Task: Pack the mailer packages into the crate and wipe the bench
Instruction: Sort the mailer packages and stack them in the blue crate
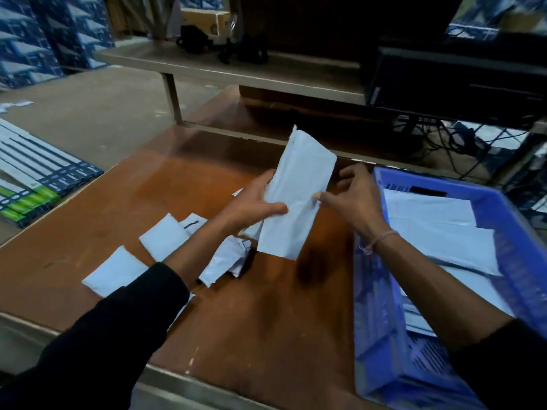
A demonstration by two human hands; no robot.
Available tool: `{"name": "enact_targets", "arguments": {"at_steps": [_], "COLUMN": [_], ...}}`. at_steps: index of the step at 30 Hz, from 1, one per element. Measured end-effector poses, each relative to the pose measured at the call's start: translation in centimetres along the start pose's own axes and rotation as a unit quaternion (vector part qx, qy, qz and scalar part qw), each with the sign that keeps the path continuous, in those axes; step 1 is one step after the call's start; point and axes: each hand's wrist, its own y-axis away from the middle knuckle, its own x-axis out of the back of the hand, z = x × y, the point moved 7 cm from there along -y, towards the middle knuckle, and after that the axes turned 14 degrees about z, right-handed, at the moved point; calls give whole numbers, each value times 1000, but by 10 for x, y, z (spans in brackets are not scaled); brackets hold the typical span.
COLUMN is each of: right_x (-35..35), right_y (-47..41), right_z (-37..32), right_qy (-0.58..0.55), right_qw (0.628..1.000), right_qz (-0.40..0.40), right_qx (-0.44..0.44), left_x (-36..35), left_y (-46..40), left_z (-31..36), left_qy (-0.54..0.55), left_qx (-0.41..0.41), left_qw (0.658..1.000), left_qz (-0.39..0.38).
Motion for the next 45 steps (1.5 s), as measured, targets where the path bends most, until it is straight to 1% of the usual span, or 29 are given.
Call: {"name": "enact_targets", "arguments": {"at_steps": [1, 2, 4, 6, 7, 10, 14, 17, 19, 21, 23, 27, 30, 32, 34, 38, 41, 43, 45], "right_x": [13, 25, 49, 67, 74, 98, 140, 176, 204, 230, 250, 270, 272, 268, 259, 232, 218, 217, 220], "right_y": [-5, -8, -13, -18, -21, -26, -38, -45, -48, -52, -53, -52, -48, -42, -33, -6, 12, 17, 17], "right_z": [1, 0, -5, -2, 3, 24, 53, 74, 91, 110, 126, 151, 162, 165, 174, 200, 216, 222, 226], "right_qy": [4, 3, 6, 26, 35, 58, 79, 72, 58, 73, 135, 277, 320, 360, 402, 424, 416, 377, 330], "right_qw": [999, 996, 984, 974, 973, 973, 972, 971, 976, 980, 971, 933, 913, 892, 867, 845, 841, 860, 885], "right_qz": [28, 49, 68, 67, 58, 43, 57, 71, 73, 69, 71, 70, 56, 39, 3, -109, -186, -209, -213], "right_qx": [39, 81, 164, 215, 220, 217, 213, 216, 194, 173, 185, 221, 246, 271, 295, 307, 291, 272, 251], "left_x": [-5, -10, -25, -40, -47, -67, -98, -123, -141, -160, -184, -234, -255, -265, -276, -299, -311, -316, -317], "left_y": [-3, -6, -11, -13, -15, -19, -20, -16, -16, -17, -19, -20, -18, -12, -3, 17, 25, 28, 30], "left_z": [13, 25, 47, 70, 80, 105, 131, 155, 171, 185, 197, 207, 205, 199, 184, 151, 131, 120, 112], "left_qy": [-68, -138, -254, -332, -357, -384, -373, -363, -358, -351, -345, -352, -355, -354, -360, -392, -428, -444, -449], "left_qx": [-52, -99, -173, -221, -238, -288, -336, -397, -426, -439, -450, -458, -466, -476, -480, -475, -460, -448, -435], "left_qw": [996, 985, 952, 917, 903, 877, 865, 841, 829, 825, 822, 816, 810, 805, 798, 773, 752, 745, 746], "left_qz": [-6, -13, -20, -18, -15, 1, 26, 50, 56, 56, 50, 12, -5, -24, -62, -152, -197, -218, -229]}}
